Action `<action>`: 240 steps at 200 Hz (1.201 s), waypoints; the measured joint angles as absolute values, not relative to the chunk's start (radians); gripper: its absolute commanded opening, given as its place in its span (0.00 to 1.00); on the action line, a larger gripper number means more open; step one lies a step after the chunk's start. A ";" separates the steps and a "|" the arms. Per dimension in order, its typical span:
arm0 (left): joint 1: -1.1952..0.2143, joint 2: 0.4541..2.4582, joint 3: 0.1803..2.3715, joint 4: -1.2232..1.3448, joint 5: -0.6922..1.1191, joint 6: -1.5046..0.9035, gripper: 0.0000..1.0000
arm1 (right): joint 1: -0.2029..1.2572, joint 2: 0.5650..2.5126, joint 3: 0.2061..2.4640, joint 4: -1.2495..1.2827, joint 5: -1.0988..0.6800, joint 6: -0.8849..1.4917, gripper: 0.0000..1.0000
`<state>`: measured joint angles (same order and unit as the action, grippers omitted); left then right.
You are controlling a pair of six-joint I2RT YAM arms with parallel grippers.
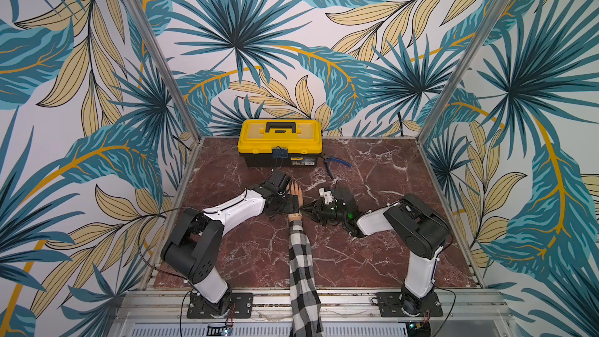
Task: Take off the watch
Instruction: Take off the watch from the hand.
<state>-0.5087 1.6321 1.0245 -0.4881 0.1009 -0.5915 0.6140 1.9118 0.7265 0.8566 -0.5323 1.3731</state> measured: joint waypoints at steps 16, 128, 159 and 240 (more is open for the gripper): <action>-0.509 1.632 1.024 -0.488 0.101 -0.591 0.89 | 0.615 1.912 0.723 0.857 -0.532 1.373 0.15; -0.509 1.626 1.024 -0.488 0.101 -0.591 0.89 | 0.620 1.933 0.722 0.868 -0.533 1.354 0.05; -0.509 1.625 1.024 -0.488 0.101 -0.591 0.89 | 0.624 1.937 0.722 0.882 -0.537 1.363 0.00; -0.496 1.600 1.014 -0.488 0.101 -0.591 0.89 | 0.629 1.904 0.742 0.846 -0.552 1.369 0.00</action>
<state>-0.4961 1.6005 1.0142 -0.4877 0.1009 -0.5915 0.6292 1.9038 0.7418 0.8463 -0.5518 1.3685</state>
